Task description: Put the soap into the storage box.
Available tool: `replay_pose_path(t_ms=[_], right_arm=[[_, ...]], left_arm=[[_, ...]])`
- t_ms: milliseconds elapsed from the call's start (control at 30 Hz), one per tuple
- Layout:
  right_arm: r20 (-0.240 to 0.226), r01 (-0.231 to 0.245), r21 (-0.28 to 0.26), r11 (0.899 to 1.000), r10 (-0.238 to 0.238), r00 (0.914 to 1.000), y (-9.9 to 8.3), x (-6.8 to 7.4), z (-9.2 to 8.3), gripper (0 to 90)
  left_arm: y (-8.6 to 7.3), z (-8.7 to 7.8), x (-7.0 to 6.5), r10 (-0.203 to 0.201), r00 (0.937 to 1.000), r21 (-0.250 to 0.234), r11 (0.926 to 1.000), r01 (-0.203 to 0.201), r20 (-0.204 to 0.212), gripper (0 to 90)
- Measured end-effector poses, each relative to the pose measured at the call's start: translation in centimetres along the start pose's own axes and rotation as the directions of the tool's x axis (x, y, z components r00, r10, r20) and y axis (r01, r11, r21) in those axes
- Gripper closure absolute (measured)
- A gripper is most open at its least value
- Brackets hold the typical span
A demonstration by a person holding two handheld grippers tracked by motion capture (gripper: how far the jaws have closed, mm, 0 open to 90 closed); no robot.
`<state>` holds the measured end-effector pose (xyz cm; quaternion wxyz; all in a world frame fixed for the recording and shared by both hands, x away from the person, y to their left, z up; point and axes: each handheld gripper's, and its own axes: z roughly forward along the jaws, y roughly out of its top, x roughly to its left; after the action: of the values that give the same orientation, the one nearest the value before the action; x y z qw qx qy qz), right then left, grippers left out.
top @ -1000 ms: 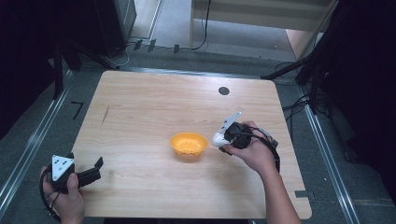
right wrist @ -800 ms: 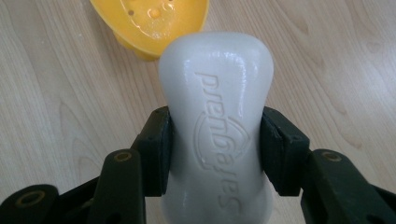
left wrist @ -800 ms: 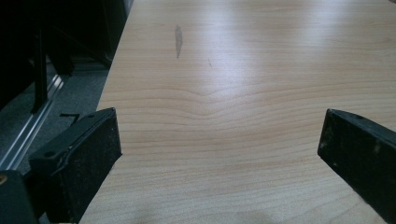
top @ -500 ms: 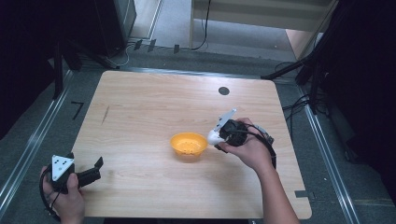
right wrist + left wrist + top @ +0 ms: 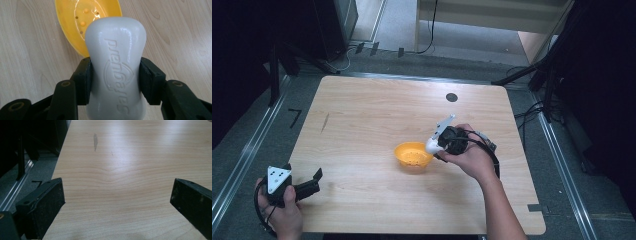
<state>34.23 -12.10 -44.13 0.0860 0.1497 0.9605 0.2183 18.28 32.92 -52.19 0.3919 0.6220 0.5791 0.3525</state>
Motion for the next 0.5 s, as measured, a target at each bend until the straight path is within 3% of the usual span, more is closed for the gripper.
replay_pose_path(t_ms=[500], right_arm=[[-0.016,0.023,0.002,1.000,-0.023,0.9996,1.2,0.2,0.6,50.9]], left_arm=[[0.0,0.0,0.0,0.004,1.0000,-0.001,1.0000,-0.004,-0.001,0.0]])
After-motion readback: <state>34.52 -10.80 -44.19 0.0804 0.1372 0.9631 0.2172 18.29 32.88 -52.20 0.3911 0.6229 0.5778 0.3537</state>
